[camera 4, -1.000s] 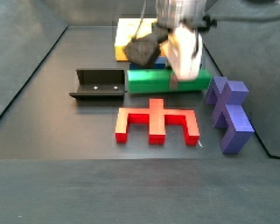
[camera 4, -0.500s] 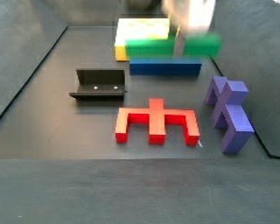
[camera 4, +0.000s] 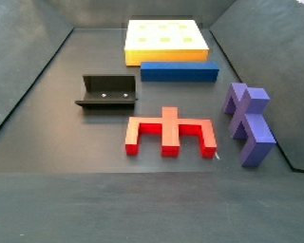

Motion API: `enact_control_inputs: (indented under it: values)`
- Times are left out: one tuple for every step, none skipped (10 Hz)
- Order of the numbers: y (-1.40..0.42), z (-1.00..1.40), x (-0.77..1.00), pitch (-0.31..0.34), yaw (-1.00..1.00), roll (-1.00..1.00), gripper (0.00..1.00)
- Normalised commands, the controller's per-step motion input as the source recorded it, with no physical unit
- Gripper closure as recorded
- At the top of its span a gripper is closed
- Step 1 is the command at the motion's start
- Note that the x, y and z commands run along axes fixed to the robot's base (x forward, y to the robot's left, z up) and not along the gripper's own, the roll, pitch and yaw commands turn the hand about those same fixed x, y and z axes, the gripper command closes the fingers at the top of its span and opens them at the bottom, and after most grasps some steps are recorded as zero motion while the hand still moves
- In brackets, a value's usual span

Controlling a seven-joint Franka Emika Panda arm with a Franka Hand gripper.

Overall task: Pick up the green object. Move up. Move to above the board. Insert the green object.
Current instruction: Move to above the board.

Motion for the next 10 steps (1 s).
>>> enact_control_inputs:
  values:
    - [-1.40,0.23,0.27,0.046,1.00,-0.01,1.00]
    - [-1.40,0.19,0.27,0.047,1.00,-0.01,1.00]
    - [-1.40,0.20,0.28,0.059,1.00,0.00,1.00]
    - [-1.40,0.20,0.30,0.064,1.00,-0.01,1.00]
    - [-1.40,0.20,0.32,0.077,1.00,0.00,1.00]
    - [-1.40,0.21,0.33,0.083,1.00,0.00,1.00]
    - [-1.40,0.22,0.37,0.094,1.00,-0.01,1.00]
    - [-0.99,0.16,0.28,0.100,1.00,-0.01,1.00]
    - [-0.50,0.10,0.18,0.111,1.00,0.00,1.00]
    - [-0.35,0.07,0.14,0.112,1.00,0.00,1.00]
